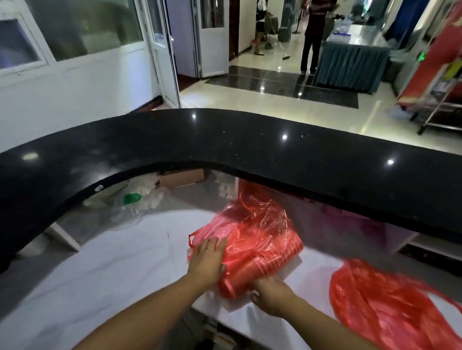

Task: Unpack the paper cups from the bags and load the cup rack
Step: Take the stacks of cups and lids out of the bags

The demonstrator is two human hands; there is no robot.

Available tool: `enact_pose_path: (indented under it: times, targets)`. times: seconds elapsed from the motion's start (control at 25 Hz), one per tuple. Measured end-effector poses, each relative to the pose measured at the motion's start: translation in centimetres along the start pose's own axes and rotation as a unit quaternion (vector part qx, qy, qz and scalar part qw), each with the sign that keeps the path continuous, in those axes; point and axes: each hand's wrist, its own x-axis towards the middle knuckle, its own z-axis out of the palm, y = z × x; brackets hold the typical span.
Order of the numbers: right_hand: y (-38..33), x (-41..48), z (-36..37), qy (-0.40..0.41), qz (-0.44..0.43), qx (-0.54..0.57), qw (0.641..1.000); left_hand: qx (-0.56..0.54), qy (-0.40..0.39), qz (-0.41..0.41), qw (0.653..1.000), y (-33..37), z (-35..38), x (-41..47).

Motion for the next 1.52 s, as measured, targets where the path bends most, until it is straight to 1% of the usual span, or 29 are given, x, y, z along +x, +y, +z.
enact_pose_path:
  times: [0.08,0.12,0.2,0.24,0.32,0.36,0.4,0.44,0.52,0.56,0.6,0.64,0.72,0.8,0.84,0.92,1.0,1.08,1.12,1.2,1.24,1.28,1.36,1.44,1.48,1.52]
  targets:
    - [-0.3,1.4,0.3,-0.013,0.007,-0.013,1.0,0.005,-0.021,0.021,1.0,-1.3,1.2,1.7]
    - [-0.5,2.1,0.4,-0.016,0.008,-0.016,1.0,0.003,-0.01,0.048,0.999,-1.9,1.6,2.2]
    - [-1.1,3.3,0.3,-0.019,0.009,-0.022,1.0,-0.016,0.048,0.12,0.991,-3.0,2.4,2.6]
    - [-1.4,3.9,0.1,-0.02,0.012,-0.019,1.0,-0.026,0.092,0.161,0.982,-3.5,2.7,2.6]
    - [-2.0,5.0,-0.6,-0.01,0.011,0.024,1.0,-0.027,0.154,0.24,0.958,-4.5,3.4,2.2]
    - [-1.9,5.4,-1.2,0.009,0.006,0.045,0.999,-0.013,0.167,0.267,0.949,-4.9,3.7,1.9]
    - [-2.0,5.6,-2.2,0.045,0.0,0.044,0.998,0.004,0.164,0.284,0.945,-5.3,4.1,1.6]
    - [-1.9,5.7,-3.4,0.1,-0.013,0.03,0.994,0.019,0.153,0.293,0.944,-5.5,4.3,1.2]
    - [-1.2,6.0,-5.6,0.219,-0.075,-0.023,0.973,0.048,0.114,0.285,0.951,-5.5,4.5,0.5]
    - [-0.9,6.3,-6.4,0.241,-0.116,-0.065,0.961,0.061,0.091,0.266,0.958,-5.1,4.6,0.2]
    - [-0.3,6.9,-6.6,0.241,-0.146,-0.118,0.952,0.069,0.069,0.243,0.965,-4.7,4.7,-0.1]
    - [0.2,7.6,-6.6,0.215,-0.15,-0.161,0.952,0.068,0.053,0.218,0.972,-4.5,4.9,-0.3]
    - [1.2,8.7,-6.0,0.135,-0.096,-0.187,0.968,0.037,0.023,0.167,0.985,-4.4,5.4,-0.6]
    - [2.7,8.8,-5.2,0.077,-0.013,-0.162,0.984,0.01,0.024,0.12,0.992,-4.7,6.2,-0.8]
    - [3.8,8.6,-4.7,0.07,0.016,-0.152,0.986,-0.008,0.021,0.1,0.995,-4.9,6.6,-0.9]
    - [5.5,8.1,-4.0,0.064,0.041,-0.139,0.987,-0.065,0.003,0.079,0.995,-5.5,7.7,-1.0]
    - [6.8,7.9,-3.3,0.089,0.028,-0.096,0.991,-0.083,-0.01,0.086,0.993,-6.1,8.5,-0.8]
    - [7.7,7.9,-2.8,0.128,0.011,-0.073,0.989,-0.107,-0.003,0.09,0.99,-5.9,8.6,-0.3]
    - [7.9,7.9,-2.6,0.143,0.003,-0.074,0.987,-0.143,0.014,0.079,0.986,-5.6,8.3,0.0]
    - [7.9,7.7,-2.4,0.157,-0.005,-0.063,0.986,-0.219,0.074,0.024,0.973,-4.9,6.9,1.0]
    - [8.0,7.6,-2.2,0.155,-0.007,-0.052,0.987,-0.225,0.1,0.007,0.969,-4.6,6.4,1.7]
    - [8.1,7.4,-2.3,0.146,-0.008,-0.038,0.988,-0.21,0.118,0.013,0.97,-4.3,6.1,2.5]
    - [8.3,7.1,-2.7,0.145,-0.017,-0.021,0.989,-0.153,0.116,0.077,0.978,-3.9,5.7,4.0]
    - [9.1,6.8,-3.0,0.202,-0.02,-0.019,0.979,-0.093,0.048,0.123,0.987,-3.1,4.6,4.9]
    - [9.5,6.6,-3.3,0.238,0.011,-0.024,0.971,-0.061,0.016,0.128,0.99,-2.6,4.2,5.3]
    - [10.0,6.4,-3.7,0.27,0.076,-0.01,0.96,-0.037,-0.007,0.13,0.991,-2.1,4.0,5.7]
